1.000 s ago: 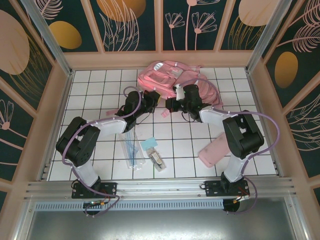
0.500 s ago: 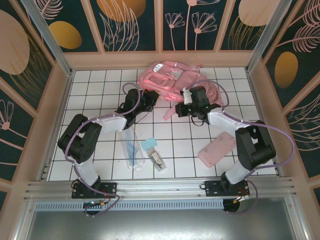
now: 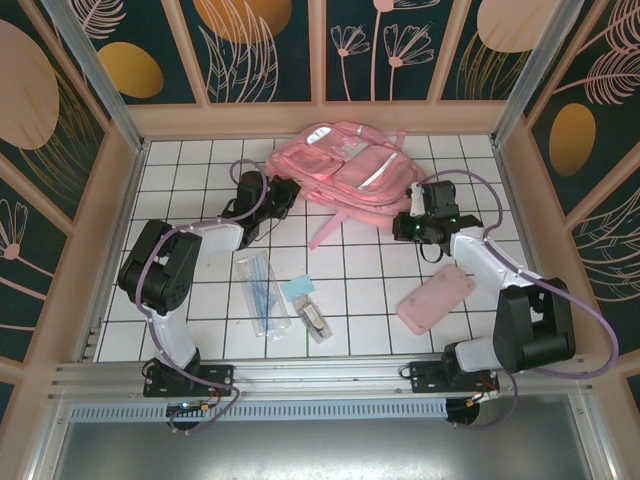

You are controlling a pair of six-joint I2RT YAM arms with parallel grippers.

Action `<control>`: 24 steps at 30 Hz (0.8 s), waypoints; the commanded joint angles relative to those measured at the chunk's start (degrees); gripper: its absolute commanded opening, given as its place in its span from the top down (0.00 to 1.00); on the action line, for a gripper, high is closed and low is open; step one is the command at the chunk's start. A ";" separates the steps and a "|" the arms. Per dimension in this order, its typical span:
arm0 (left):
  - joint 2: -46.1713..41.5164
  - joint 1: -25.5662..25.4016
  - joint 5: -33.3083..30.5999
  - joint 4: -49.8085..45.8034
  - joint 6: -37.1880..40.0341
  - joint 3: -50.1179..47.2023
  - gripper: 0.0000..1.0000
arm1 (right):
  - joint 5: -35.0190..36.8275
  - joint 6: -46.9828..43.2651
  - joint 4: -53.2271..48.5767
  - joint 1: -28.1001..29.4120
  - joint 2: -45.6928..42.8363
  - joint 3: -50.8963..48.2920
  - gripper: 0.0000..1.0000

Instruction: Pack the student bag

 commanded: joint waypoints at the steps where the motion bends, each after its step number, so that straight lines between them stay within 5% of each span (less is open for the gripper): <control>1: 4.13 2.67 -2.48 0.67 4.21 6.35 1.00 | -5.70 3.61 -1.22 0.73 -1.75 -1.04 1.00; 6: 8.87 2.64 -0.10 1.12 4.54 10.86 1.00 | -8.19 8.12 4.75 7.76 1.34 -0.39 1.00; 7: 9.28 2.67 0.80 -0.07 5.63 11.88 0.86 | -9.82 9.34 6.18 8.95 2.36 -0.06 1.00; 9: 9.46 2.67 3.44 -4.54 7.65 14.08 0.39 | -12.50 12.50 10.23 11.23 4.10 0.19 1.00; 11: 7.63 2.68 5.45 -7.49 9.00 12.73 0.05 | -15.09 15.61 15.59 13.51 6.00 0.43 1.00; 19: -10.83 1.27 4.09 2.57 -1.44 -15.38 0.01 | -19.87 21.83 28.39 17.63 15.30 8.37 1.00; 24: -12.84 -1.74 3.47 8.73 -6.33 -19.63 0.05 | -24.82 23.79 30.30 20.03 19.42 14.24 1.00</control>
